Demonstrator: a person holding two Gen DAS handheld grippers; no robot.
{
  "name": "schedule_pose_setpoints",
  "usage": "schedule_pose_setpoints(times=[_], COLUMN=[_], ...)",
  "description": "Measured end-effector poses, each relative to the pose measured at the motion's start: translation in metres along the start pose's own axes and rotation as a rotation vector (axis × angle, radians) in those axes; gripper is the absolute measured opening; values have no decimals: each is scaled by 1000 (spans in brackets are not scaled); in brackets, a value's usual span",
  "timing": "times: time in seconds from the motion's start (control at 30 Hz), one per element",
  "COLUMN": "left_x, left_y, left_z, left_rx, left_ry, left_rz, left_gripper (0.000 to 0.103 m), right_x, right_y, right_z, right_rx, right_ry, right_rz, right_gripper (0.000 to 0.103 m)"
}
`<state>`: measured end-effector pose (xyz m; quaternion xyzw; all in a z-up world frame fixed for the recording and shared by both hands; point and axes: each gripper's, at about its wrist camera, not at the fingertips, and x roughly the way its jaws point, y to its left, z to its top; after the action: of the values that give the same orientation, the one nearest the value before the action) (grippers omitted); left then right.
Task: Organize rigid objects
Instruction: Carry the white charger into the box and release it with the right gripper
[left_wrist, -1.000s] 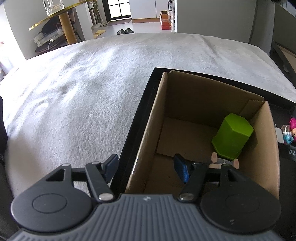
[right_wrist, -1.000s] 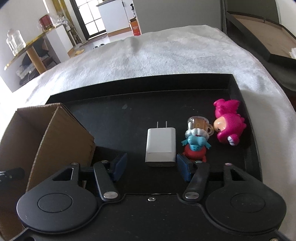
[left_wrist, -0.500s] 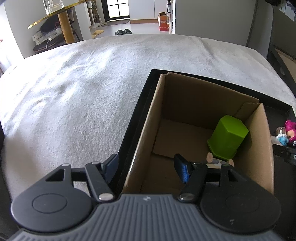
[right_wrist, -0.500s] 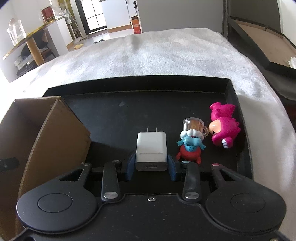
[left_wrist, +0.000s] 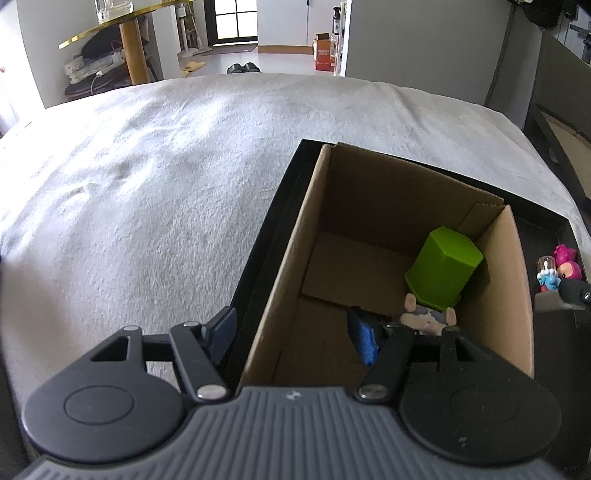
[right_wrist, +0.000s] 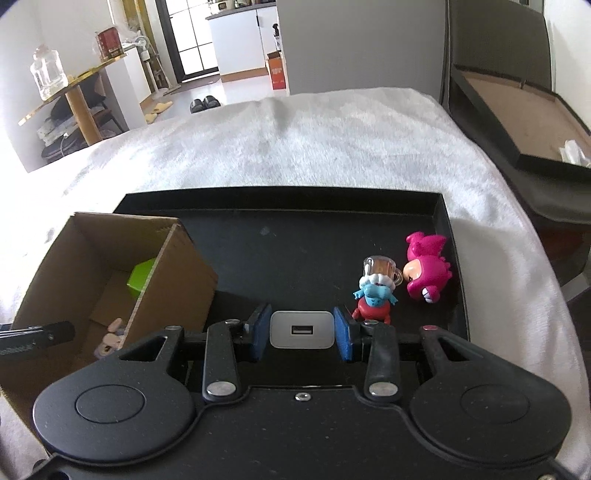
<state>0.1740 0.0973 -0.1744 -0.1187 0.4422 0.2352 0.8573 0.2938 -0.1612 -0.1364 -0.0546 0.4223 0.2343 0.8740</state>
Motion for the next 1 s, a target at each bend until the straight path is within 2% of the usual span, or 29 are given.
schedule_pose_setpoints(times=[0.33,0.47,0.53,0.77,0.83,1.0], left_x=[-2,-3,-5,-4,-4,-5], left_y=[11,15,17,24,26,32], left_z=[-8,-11,-11,-13,-14,-15], left_rx=[-31,-38,-41,-64,-68,-85], left_ry=[-23,-34,-40,-33,-35,-38], left_rz=[-25,-45,-53,-91,-98,-107], left_gripper=[64,60,56,32,29,15], right_x=[-24,-33,-35,-39,-40,-43], right_y=[21,33,39,63,71,83], right_z=[11,15,17,24,25,30], right_rx=[-30,-38,-50,-88,-100,-125], right_ry=[-53,-75,-82,-100,-105,-134], right_rz=[14,31,37,66,72,47], right_gripper=[36,36,36,36,36,36])
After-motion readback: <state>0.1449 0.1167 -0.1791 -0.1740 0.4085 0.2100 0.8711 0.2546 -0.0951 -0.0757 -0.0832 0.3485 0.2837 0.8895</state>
